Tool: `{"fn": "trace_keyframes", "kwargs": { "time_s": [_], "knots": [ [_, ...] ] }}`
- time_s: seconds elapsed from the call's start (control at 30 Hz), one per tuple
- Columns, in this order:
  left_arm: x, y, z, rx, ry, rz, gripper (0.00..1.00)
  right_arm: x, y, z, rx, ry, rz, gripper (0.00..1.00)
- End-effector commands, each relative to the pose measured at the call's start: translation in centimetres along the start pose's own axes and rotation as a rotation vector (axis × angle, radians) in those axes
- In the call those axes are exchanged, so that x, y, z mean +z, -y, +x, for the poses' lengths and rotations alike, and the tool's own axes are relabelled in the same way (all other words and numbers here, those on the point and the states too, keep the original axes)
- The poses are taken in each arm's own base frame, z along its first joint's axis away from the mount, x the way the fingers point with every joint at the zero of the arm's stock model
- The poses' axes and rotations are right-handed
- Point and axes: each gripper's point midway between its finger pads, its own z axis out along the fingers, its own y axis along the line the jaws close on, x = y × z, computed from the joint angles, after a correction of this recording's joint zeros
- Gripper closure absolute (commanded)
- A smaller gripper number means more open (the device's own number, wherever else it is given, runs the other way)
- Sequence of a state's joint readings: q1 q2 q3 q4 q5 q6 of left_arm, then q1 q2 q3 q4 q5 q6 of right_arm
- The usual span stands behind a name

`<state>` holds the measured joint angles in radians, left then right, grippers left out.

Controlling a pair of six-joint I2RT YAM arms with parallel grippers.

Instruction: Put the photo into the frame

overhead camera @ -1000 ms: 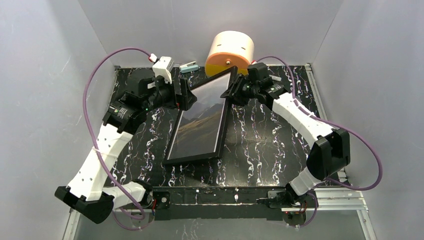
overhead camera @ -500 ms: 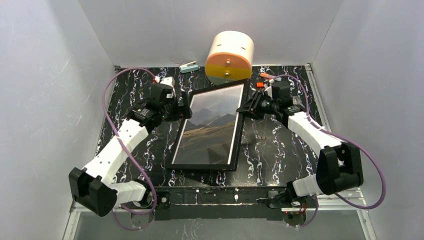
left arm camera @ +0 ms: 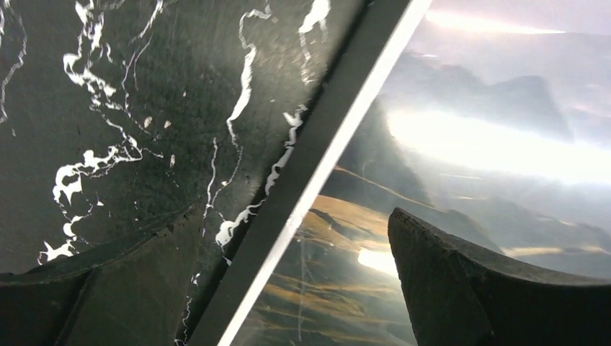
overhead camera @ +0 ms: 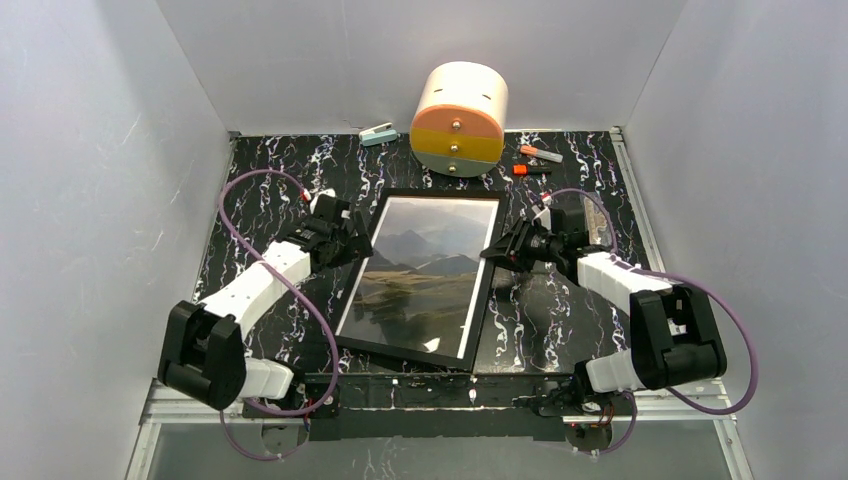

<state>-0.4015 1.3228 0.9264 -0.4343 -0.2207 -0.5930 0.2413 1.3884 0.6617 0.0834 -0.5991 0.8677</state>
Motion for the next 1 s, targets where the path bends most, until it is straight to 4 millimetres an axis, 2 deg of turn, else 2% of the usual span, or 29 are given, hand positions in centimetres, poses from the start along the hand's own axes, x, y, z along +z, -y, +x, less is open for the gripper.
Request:
{"fn": "trace_keyframes", "kwargs": {
  "time_s": [0.0, 0.2, 0.33, 0.4, 0.57, 0.67, 0.8, 0.87, 0.97],
  "knots": [
    [2.1, -1.2, 1.1, -0.043, -0.010, -0.035, 0.02, 0.2, 0.5, -1.1, -0.112, 0.057, -0.056, 0.63],
    [3.5, -1.0, 1.4, -0.016, -0.015, 0.002, 0.02, 0.8, 3.0, -0.8, -0.094, 0.062, -0.014, 0.58],
    [4.5, -0.8, 2.4, -0.052, -0.038, 0.022, 0.02, 1.6, 4.2, -0.9, -0.079, 0.044, 0.003, 0.54],
    [4.8, -0.3, 2.5, -0.041, -0.030, 0.056, 0.02, 2.0, 4.7, -1.0, -0.070, 0.038, 0.018, 0.50],
    [5.2, -1.4, 2.4, -0.044, 0.004, 0.017, 0.02, 2.6, 6.1, -2.0, -0.049, 0.048, 0.089, 0.35],
    [5.1, -1.2, 2.5, -0.060, 0.024, 0.041, 0.02, 2.3, 6.8, -2.7, -0.035, 0.076, 0.163, 0.27],
    [4.8, -1.1, 2.8, -0.074, 0.036, 0.066, 0.02, 0.9, 8.5, -3.1, -0.011, 0.115, 0.313, 0.23],
    [4.8, -1.0, 3.2, -0.072, 0.024, 0.078, 0.02, 0.1, 9.7, -2.1, 0.019, 0.096, 0.383, 0.22],
    [4.7, -0.6, 3.8, -0.072, -0.007, 0.105, 0.02, -0.3, 9.7, -0.7, 0.029, 0.073, 0.356, 0.22]
  ]
}}
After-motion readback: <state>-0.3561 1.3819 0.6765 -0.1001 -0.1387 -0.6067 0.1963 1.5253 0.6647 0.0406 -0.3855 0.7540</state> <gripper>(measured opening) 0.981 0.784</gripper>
